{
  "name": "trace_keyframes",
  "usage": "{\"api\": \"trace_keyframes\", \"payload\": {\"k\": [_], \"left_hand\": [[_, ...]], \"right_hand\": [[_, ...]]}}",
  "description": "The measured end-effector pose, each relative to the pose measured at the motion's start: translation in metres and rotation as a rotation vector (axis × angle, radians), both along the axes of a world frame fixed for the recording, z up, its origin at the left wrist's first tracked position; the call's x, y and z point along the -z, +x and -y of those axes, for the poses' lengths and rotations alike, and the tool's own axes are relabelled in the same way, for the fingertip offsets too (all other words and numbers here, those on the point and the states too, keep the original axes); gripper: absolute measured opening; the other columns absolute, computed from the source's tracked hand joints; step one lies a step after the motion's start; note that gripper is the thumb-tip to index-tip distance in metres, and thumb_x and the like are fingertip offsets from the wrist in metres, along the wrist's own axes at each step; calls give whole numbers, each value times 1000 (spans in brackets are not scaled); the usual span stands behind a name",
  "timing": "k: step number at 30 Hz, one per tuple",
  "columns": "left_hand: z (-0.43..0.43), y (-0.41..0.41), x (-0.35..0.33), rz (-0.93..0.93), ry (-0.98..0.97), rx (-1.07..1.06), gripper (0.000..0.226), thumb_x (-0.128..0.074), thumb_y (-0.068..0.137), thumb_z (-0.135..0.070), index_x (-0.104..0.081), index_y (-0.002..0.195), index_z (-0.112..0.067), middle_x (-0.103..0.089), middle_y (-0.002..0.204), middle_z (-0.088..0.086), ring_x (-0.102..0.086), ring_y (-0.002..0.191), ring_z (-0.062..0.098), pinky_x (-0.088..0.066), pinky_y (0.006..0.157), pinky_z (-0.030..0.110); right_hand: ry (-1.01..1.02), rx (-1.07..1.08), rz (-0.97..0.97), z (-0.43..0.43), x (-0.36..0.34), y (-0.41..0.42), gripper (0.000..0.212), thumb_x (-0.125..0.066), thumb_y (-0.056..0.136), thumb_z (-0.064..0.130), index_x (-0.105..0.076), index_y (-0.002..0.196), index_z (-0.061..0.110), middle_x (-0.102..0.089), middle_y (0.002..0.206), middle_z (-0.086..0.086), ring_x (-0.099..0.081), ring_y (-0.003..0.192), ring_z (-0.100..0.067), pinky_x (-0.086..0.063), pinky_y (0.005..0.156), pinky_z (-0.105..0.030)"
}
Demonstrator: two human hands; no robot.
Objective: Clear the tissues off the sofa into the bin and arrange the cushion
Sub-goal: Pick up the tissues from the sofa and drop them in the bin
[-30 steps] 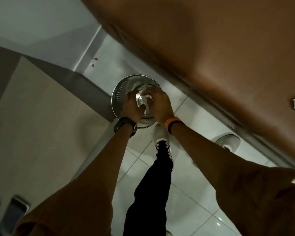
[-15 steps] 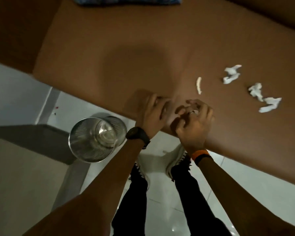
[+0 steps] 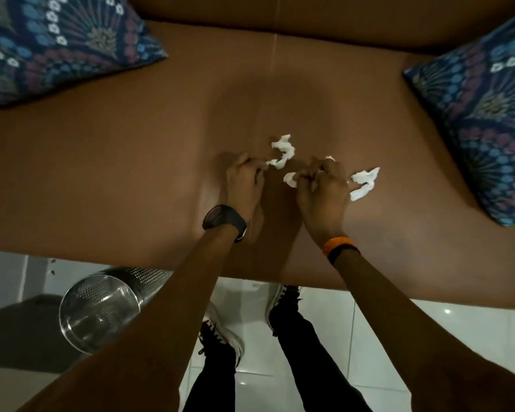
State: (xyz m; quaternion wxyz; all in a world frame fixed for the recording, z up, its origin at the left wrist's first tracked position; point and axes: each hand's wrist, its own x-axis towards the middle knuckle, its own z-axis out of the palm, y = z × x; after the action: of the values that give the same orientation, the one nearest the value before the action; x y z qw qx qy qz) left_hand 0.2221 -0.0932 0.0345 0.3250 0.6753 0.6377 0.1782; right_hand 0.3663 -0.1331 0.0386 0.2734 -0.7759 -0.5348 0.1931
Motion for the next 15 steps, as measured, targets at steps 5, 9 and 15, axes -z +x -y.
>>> {"api": "trace_keyframes", "payload": {"k": [5, 9, 15], "left_hand": [[-11, 24, -4, 53, 67, 14, 30, -61, 90, -11, -66, 118, -21, -49, 127, 4, -61, 102, 17, -58, 75, 33], [-17, 37, 9, -98, -50, 192, 32, -62, 91, -9, -62, 123, -10, -48, 138, 16, -54, 119, 32, -50, 94, 40], [-8, 47, -2, -123, -50, 112, 24, -55, 91, 7, -67, 113, 4, -61, 126, 26, -55, 118, 41, -45, 101, 52]], "right_hand": [[-48, 128, 120, -4, 1, 37, 15, -65, 84, 10, -76, 74, 12, -70, 111, -2, -59, 108, -27, -54, 73, -36], [-33, -71, 171, 10, 8, 47, 11, -70, 75, 1, -75, 67, 7, -77, 100, -7, -68, 98, -31, -55, 66, -35], [27, -35, 203, 21, -6, 65, 8, -73, 81, 1, -78, 76, 4, -77, 93, -8, -70, 90, -32, -61, 69, -38]]}}
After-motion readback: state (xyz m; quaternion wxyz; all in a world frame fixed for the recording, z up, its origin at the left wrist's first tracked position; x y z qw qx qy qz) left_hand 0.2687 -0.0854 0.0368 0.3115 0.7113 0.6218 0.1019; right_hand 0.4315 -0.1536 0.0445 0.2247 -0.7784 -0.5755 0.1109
